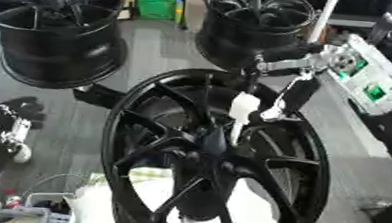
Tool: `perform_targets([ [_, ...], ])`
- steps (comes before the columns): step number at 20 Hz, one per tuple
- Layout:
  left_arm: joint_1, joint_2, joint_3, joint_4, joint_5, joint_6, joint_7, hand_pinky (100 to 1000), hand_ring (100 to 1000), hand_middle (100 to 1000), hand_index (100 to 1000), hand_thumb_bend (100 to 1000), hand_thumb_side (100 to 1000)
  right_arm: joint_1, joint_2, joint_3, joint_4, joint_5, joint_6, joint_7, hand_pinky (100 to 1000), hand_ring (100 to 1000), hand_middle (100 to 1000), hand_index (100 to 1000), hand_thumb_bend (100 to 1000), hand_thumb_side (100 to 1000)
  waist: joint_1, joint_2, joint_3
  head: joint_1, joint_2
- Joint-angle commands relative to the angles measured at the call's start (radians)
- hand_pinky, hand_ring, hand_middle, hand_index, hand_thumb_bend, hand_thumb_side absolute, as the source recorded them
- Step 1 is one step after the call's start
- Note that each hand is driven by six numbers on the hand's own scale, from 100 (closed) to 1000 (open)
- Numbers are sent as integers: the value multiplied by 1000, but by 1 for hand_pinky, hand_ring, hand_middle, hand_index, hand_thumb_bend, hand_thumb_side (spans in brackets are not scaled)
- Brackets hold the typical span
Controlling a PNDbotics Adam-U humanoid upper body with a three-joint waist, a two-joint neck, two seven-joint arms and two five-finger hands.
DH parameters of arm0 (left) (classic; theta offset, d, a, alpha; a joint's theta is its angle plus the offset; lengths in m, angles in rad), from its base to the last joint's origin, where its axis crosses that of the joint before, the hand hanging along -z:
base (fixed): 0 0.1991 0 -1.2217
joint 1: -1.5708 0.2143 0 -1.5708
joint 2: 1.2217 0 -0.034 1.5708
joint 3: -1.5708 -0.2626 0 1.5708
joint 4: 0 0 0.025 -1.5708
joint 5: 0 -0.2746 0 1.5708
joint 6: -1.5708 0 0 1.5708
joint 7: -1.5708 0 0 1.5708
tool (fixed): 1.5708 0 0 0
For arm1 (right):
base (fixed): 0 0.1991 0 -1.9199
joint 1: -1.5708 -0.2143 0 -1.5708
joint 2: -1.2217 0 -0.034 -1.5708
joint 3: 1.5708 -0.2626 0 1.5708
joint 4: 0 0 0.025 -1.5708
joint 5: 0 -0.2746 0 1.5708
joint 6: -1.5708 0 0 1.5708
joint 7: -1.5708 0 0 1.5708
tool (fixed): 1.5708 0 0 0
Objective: Pull the pin out of the wheel hub.
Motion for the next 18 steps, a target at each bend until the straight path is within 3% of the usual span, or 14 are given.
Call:
perform_targets([
  [1, -10, 11, -3, -19, 1, 1, 1, 752, 723, 682, 792, 219, 601, -15, -14, -20, 3, 12, -61, 54, 784, 751, 840, 938, 327, 412, 3, -9, 0, -2, 5],
  [9, -11, 11, -4, -20, 0, 1, 4, 752, 723, 682, 793, 220, 600, -14, -20, -43, -18, 28, -53, 54, 788, 762, 842, 937, 326, 420, 3, -9, -2, -1, 5],
  [18, -11, 11, -6, -21, 0, 2, 7, 751, 723, 682, 793, 223, 599, -13, -3, -28, 23, 51, -60, 54, 776, 751, 838, 928, 324, 412, 4, -7, -2, -3, 5],
])
